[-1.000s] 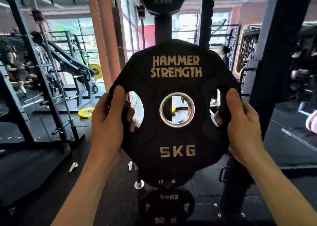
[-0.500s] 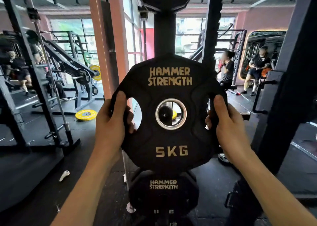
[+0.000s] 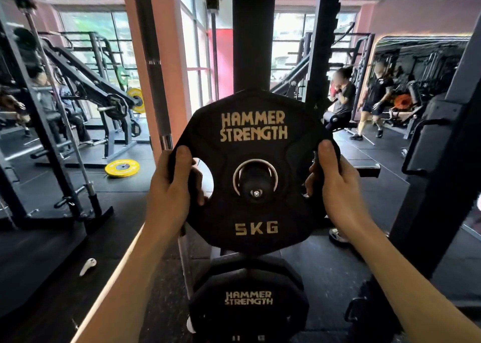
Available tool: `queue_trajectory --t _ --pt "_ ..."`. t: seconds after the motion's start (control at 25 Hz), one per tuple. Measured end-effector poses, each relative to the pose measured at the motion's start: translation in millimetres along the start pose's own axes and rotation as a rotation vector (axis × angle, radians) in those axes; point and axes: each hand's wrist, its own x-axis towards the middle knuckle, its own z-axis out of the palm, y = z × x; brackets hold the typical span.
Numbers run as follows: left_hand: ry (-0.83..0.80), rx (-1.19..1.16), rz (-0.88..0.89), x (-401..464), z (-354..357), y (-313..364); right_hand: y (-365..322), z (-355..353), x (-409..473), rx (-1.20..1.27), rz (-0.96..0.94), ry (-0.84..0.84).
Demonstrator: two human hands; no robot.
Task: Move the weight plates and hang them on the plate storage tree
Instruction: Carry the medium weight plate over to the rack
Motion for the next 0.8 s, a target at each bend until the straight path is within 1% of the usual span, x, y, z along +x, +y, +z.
queue_trajectory --t 0.24,0.4,0.8 --pt "0.001 -0.026 -0.048 56 26 -38 32 16 68 -0.056 0.004 0.028" --pt "-0.012 -0.001 -0.021 85 36 -56 55 26 102 -0.057 -0.002 0.034" --pt "-0.049 0.029 0.02 109 45 -71 74 33 128 -0.059 -0.056 0.035"
